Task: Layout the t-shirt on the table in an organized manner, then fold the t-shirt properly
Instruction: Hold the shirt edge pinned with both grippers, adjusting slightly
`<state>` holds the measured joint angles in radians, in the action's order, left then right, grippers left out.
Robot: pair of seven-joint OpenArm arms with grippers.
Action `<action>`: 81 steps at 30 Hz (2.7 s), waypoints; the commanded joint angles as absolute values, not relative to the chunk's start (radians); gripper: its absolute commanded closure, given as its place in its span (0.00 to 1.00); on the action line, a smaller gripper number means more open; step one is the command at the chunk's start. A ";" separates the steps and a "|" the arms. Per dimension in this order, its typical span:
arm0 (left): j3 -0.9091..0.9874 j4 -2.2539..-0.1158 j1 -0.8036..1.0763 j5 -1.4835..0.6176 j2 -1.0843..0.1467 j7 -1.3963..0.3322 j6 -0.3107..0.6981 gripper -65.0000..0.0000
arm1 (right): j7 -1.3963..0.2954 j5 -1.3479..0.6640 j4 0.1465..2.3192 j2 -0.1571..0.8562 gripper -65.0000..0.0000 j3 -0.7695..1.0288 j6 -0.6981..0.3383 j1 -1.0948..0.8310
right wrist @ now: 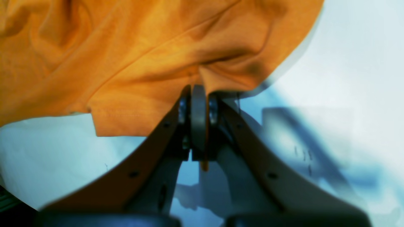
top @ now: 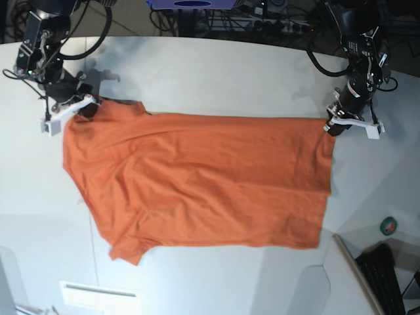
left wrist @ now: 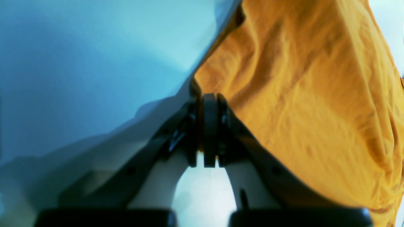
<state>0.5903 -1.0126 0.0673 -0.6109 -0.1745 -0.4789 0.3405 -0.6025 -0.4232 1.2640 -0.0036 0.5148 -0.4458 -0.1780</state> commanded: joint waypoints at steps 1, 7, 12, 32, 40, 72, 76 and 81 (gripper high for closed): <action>0.591 -1.021 0.068 -0.598 -0.182 -0.495 0.328 1.00 | -0.601 -0.430 1.282 0.002 1.00 0.518 -0.452 -0.171; 0.591 -1.021 0.064 -0.598 -0.180 -0.495 0.328 1.00 | -0.601 -0.430 1.282 0.002 1.00 0.519 -0.452 -0.174; 0.591 -1.021 0.067 -0.598 -0.180 -0.495 0.328 1.00 | -0.601 -0.430 1.282 0.002 1.00 0.519 -0.452 -0.174; 0.591 -1.021 0.071 -0.598 -0.180 -0.493 0.328 1.00 | -0.598 -0.430 1.283 0.002 1.00 0.513 -0.452 -0.174; 0.591 -1.084 0.093 -0.596 -0.179 -0.492 0.328 1.00 | -0.596 -0.429 1.425 0.001 1.00 0.512 -0.452 -0.202; 0.591 -1.230 0.193 -0.595 -0.182 -0.495 0.328 1.00 | -0.601 -0.430 1.443 -0.005 1.00 0.512 -0.450 -0.312; 0.591 -1.237 0.193 -0.595 -0.180 -0.495 0.328 1.00 | -0.602 -0.429 1.503 -0.005 1.00 0.512 -0.450 -0.326; 0.591 -1.239 0.193 -0.596 -0.179 -0.495 0.328 1.00 | -0.602 -0.429 1.529 -0.005 1.00 0.512 -0.449 -0.331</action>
